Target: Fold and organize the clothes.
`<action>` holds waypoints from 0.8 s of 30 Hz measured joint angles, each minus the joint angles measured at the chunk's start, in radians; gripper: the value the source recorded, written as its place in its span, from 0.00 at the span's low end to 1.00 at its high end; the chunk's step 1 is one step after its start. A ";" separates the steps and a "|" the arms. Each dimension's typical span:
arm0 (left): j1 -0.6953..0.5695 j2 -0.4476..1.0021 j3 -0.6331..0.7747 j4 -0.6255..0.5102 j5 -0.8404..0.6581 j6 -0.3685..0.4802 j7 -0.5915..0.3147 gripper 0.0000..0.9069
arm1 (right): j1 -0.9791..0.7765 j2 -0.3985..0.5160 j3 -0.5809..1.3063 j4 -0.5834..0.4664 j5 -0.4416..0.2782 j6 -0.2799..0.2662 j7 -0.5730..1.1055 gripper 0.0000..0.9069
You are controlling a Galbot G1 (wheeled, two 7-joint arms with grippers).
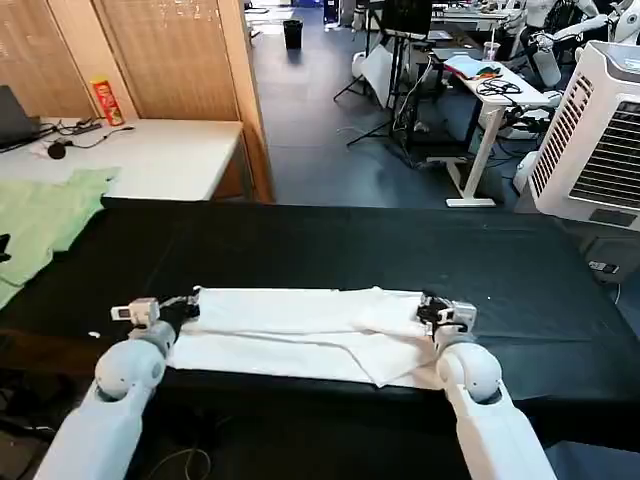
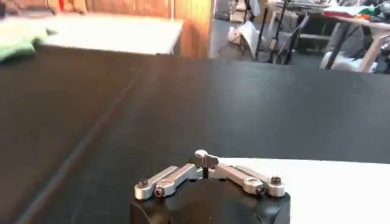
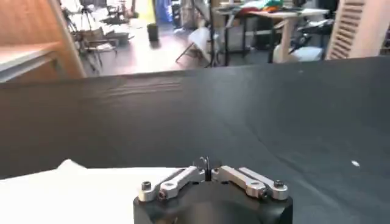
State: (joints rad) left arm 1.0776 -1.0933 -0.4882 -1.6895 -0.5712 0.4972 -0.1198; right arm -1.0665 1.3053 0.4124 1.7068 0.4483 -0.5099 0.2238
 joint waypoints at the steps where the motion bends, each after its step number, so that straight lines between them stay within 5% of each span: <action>1: 0.000 0.001 0.000 -0.001 0.003 -0.005 0.008 0.97 | -0.004 -0.003 0.002 0.005 0.000 0.000 -0.007 0.97; 17: 0.006 0.034 -0.080 -0.037 -0.103 -0.016 -0.003 0.97 | -0.120 -0.102 0.073 0.230 0.069 -0.006 -0.020 0.97; 24: 0.151 -0.010 -0.121 -0.147 -0.110 -0.014 0.015 0.97 | -0.190 -0.117 0.103 0.341 0.089 -0.008 -0.040 0.97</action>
State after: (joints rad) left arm 1.2287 -1.1033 -0.6094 -1.8363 -0.6814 0.4827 -0.1048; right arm -1.2561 1.1887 0.5152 2.0477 0.5370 -0.5178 0.1835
